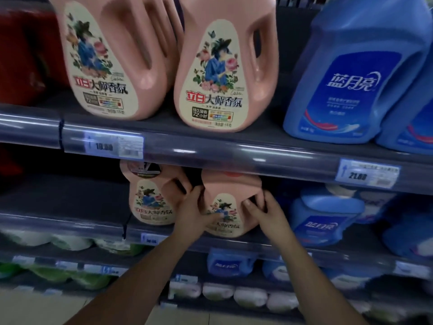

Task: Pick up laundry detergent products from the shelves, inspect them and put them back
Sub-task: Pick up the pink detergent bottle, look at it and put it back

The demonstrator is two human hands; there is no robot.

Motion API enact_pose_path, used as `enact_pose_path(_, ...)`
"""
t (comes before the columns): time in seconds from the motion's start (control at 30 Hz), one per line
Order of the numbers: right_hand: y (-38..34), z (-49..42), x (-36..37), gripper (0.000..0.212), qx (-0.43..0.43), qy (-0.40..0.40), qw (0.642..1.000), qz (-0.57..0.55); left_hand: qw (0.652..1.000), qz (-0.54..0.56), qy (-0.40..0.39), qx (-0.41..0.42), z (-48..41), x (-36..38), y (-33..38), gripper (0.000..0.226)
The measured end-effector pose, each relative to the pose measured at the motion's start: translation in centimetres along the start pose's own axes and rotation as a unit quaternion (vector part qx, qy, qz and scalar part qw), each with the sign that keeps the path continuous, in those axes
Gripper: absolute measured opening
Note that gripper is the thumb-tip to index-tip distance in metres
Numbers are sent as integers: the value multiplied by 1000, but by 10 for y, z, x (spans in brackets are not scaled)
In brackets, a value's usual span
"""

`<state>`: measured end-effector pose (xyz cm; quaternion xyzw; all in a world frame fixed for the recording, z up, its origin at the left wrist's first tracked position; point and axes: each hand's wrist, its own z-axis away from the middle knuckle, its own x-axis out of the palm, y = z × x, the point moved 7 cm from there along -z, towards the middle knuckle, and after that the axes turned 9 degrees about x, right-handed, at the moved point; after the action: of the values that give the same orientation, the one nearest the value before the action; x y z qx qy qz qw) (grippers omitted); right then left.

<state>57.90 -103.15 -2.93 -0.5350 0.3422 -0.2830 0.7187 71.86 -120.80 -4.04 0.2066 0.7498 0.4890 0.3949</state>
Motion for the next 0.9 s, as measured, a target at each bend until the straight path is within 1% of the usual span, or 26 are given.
enact_pose_path(0.1, -4, 9, -2, 22, -5, -10, 1000, 10, 1000, 15, -4, 8, 0, -2, -1, 81)
enact_pose_path(0.2, -4, 16, -5, 23, -3, -10, 1000, 10, 999, 16, -35, 3, -2, -5, 0, 98)
enact_pose_path(0.37, -6, 31, -8, 36, -3, -26, 1000, -3, 998, 3, -54, 18, -1, -10, 11, 107)
enact_pose_path(0.47, -5, 41, -9, 46, -17, -34, 999, 15, 996, 27, -68, 55, 5, -11, 18, 103)
enact_pose_path(0.53, -4, 47, -7, 41, -22, -37, 999, 33, 995, 35, -68, 66, 9, -14, 19, 102)
enact_pose_path(0.63, -9, 59, -4, 34, -37, -45, 997, 47, 995, 53, -64, 60, 19, -18, 21, 101)
enact_pose_path(0.67, -14, 65, -5, 37, -45, -43, 997, 42, 994, 64, -62, 63, 22, -20, 26, 101)
enact_pose_path(0.77, -32, 88, -15, 55, -56, -32, 998, 4, 991, 72, -82, 82, 36, -26, 50, 100)
enact_pose_path(0.83, -39, 105, -24, 54, -68, -22, 997, -15, 990, 79, -98, 62, 54, -26, 61, 91)
enact_pose_path(0.9, -40, 122, -31, 50, -76, -13, 996, -36, 988, 112, -104, 29, 79, -20, 71, 82)
